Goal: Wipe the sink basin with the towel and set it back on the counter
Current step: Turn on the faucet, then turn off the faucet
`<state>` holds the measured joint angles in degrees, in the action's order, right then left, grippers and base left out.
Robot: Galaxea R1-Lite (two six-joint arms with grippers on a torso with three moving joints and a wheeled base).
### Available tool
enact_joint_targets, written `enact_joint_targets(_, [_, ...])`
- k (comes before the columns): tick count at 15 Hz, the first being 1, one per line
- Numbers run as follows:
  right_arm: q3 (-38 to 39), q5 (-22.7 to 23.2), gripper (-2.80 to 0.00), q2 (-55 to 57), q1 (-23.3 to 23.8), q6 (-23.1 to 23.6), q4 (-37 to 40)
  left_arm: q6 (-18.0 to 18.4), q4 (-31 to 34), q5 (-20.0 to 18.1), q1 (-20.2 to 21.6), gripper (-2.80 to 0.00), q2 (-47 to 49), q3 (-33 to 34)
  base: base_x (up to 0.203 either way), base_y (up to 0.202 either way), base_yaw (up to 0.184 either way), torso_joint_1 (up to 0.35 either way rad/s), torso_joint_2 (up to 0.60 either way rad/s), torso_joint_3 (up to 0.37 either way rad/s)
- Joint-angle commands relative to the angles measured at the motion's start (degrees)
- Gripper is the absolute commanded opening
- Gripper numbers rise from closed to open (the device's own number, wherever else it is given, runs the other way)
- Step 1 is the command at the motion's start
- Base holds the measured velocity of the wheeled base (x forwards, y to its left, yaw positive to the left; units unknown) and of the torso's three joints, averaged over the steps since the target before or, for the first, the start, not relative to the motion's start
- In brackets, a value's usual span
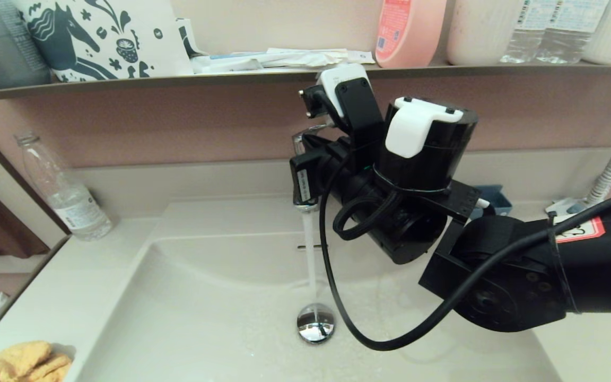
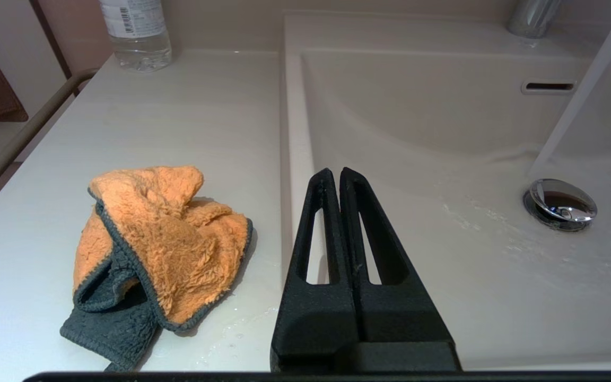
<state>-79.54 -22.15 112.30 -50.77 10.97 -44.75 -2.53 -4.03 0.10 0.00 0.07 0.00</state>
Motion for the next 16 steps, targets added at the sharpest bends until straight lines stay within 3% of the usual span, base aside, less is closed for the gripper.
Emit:
enact_joint_targets(1, [-0.4, -0.1, -2.8, -1.4, -0.5, 0.2, 0.1, 0.0, -0.1, 0.0, 0.0, -2.8, 0.0, 0.0, 0.0, 0.0, 0.0, 0.0, 0.0, 0.0])
enact_joint_targets(13, [-14.7, 0.5, -2.8, 6.7, 2.7, 0.1, 6.6, 0.0, -0.1, 0.0, 0.0, -2.8, 0.0, 0.0, 0.0, 0.0, 0.0, 0.0, 0.0, 0.0])
enact_joint_targets(16, [-14.7, 0.5, -2.8, 6.7, 3.1, 0.0, 9.5, 0.0, -0.1, 0.0, 0.0, -2.8, 0.0, 0.0, 0.0, 0.0, 0.0, 0.0, 0.0, 0.0])
